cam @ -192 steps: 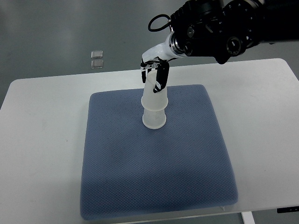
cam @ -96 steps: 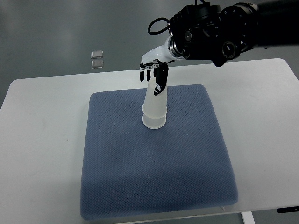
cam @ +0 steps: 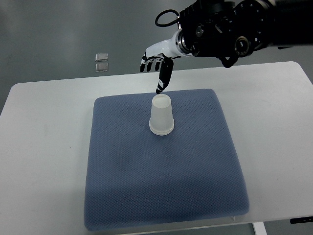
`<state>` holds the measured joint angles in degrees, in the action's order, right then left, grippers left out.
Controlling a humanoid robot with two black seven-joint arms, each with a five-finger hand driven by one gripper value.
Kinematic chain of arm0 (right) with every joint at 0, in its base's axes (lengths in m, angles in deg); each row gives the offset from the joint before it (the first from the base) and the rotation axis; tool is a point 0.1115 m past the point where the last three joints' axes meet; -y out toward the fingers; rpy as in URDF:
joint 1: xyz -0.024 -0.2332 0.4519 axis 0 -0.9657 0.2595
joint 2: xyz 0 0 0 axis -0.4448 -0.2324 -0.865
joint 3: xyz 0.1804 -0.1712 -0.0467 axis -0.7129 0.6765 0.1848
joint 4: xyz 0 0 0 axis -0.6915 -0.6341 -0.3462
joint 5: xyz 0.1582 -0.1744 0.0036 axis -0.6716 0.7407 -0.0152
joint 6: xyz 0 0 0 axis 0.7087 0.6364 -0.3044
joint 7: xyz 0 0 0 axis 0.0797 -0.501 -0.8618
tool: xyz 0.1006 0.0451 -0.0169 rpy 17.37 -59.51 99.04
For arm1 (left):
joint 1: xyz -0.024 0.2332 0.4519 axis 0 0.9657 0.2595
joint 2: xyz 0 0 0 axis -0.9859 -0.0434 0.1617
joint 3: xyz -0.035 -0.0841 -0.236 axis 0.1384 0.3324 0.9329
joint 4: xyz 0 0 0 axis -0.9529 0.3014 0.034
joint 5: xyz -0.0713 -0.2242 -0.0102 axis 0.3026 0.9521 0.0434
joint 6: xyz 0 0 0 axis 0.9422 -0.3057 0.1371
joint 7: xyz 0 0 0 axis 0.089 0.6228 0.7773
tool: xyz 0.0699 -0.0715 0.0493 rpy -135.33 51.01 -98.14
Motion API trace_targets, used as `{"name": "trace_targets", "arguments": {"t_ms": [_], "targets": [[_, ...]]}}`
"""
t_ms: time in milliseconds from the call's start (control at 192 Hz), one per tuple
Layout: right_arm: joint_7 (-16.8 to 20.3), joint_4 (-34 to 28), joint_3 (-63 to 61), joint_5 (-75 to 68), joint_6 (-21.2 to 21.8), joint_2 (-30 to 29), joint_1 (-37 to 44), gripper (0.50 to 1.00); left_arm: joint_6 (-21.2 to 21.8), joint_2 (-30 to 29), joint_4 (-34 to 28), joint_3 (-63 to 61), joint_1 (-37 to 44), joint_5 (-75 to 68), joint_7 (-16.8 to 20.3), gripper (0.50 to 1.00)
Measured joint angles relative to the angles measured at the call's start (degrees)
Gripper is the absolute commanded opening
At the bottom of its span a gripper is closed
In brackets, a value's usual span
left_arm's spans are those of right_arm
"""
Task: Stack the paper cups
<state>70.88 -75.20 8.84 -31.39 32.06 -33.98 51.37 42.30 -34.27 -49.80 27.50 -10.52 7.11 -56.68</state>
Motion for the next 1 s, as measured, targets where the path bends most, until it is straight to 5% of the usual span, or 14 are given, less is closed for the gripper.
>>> {"name": "trace_targets", "arguments": {"t_ms": [303,475,720,1001], "targets": [[-2.5,5.0,-29.1,-11.1,-16.5,11.8,-20.9,0.860,0.0,0.0,0.0,-0.1,0.0,0.0,0.0,1.000],[-5.2,8.1,-52.8,-19.9,-19.1,15.5,-35.3,0.860,0.0,0.0,0.1,-0.2,0.0,0.0,0.0,1.000],[-9.2,13.1,-74.1,-22.1,-16.7,13.6,-52.6,0.862,0.0,0.0,0.1,-0.3,0.0,0.0,0.0,1.000],[-10.9,24.4,-88.6,-22.1,-2.3,7.5,-64.2,0.895,0.0,0.0,0.8,-0.3,0.0,-0.1,0.0,1.000]]}}
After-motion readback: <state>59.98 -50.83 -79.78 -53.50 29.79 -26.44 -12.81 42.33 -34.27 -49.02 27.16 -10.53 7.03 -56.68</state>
